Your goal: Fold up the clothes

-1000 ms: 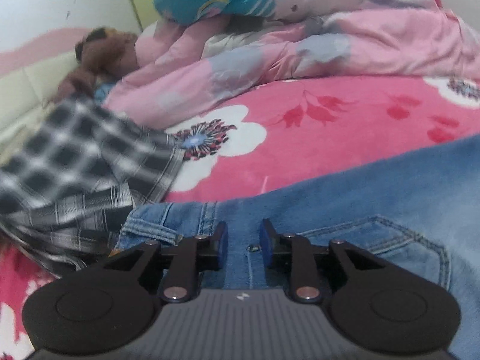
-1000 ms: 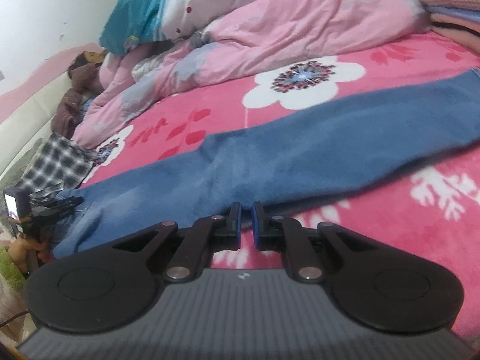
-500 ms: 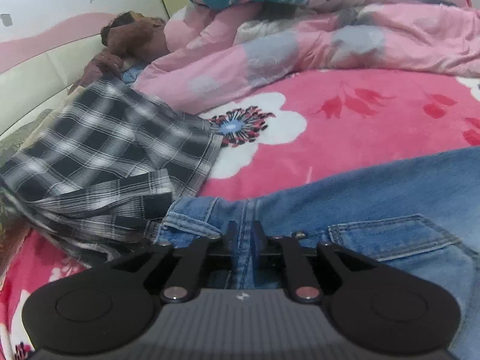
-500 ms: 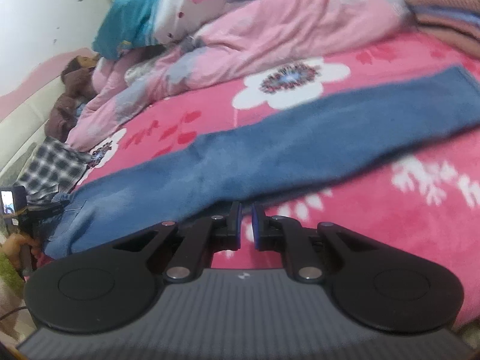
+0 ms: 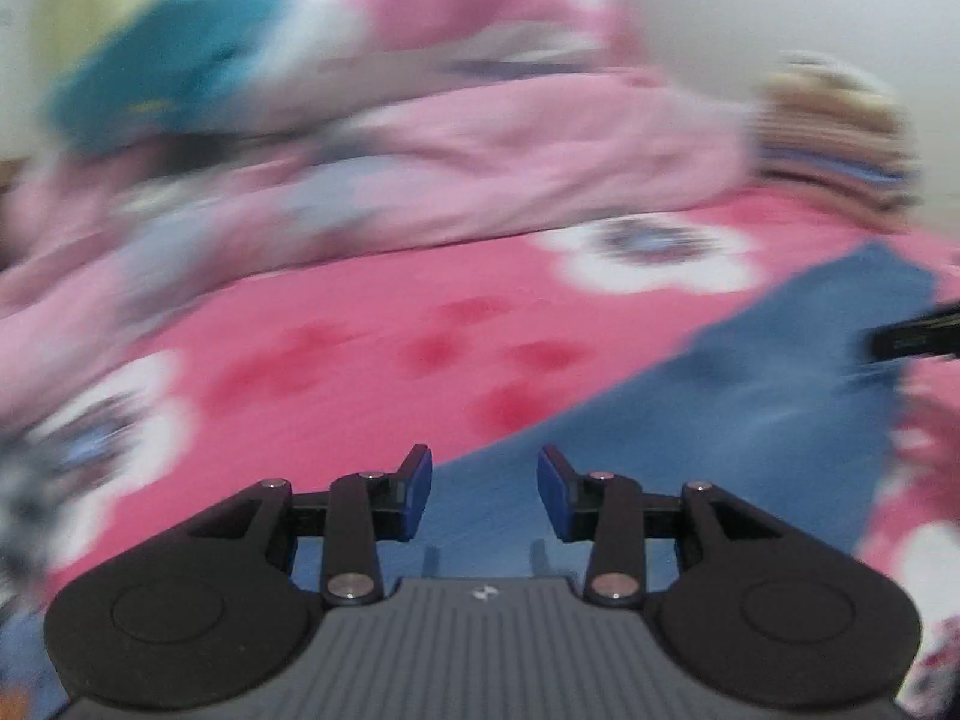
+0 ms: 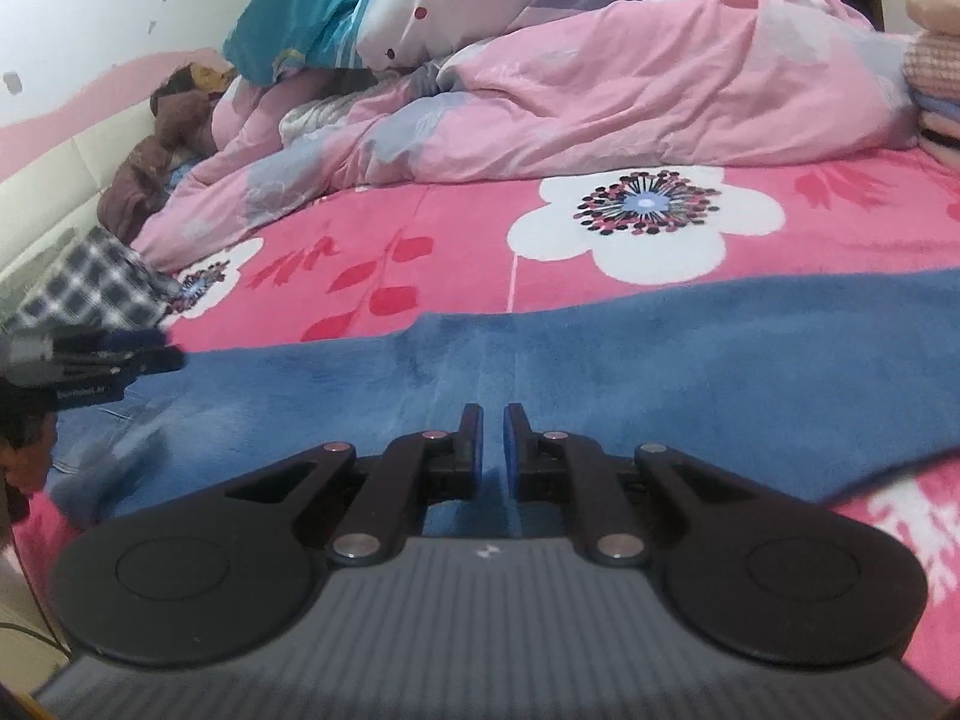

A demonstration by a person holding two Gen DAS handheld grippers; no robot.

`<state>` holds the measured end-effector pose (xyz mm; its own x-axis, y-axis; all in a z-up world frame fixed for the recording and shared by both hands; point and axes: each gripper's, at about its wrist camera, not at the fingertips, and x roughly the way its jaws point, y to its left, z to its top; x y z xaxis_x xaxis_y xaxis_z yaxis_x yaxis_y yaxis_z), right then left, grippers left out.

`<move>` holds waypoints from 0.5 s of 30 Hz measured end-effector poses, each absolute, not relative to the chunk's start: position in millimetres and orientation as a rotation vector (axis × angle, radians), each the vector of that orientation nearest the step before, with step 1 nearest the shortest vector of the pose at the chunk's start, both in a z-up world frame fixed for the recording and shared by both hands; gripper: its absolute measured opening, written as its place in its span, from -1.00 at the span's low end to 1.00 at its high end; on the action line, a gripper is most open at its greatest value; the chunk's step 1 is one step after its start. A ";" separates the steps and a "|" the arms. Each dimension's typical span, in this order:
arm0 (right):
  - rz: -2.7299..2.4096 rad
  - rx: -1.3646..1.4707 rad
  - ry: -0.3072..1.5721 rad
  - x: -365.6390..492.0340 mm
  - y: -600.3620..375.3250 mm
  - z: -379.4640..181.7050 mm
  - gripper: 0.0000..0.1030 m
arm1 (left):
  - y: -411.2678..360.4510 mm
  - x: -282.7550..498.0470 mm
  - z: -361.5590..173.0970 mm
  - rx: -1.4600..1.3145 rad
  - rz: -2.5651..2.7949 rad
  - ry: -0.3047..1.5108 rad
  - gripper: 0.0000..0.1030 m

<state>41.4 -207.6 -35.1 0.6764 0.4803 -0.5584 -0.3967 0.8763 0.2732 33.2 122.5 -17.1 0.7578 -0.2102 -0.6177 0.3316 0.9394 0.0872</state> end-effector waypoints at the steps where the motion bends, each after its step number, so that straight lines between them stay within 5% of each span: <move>1: 0.493 0.125 0.659 44.7 -208.0 -35.2 -0.85 | 108.0 42.1 -16.0 0.197 -0.375 0.654 -0.22; 6: 0.526 0.122 0.660 75.3 -212.3 -38.8 -0.85 | 52.4 78.6 -44.7 0.247 -0.573 0.751 -0.72; 15: 0.505 0.061 0.757 124.7 -207.8 -65.8 -1.00 | 68.3 81.0 -76.0 0.196 -0.387 0.766 -0.92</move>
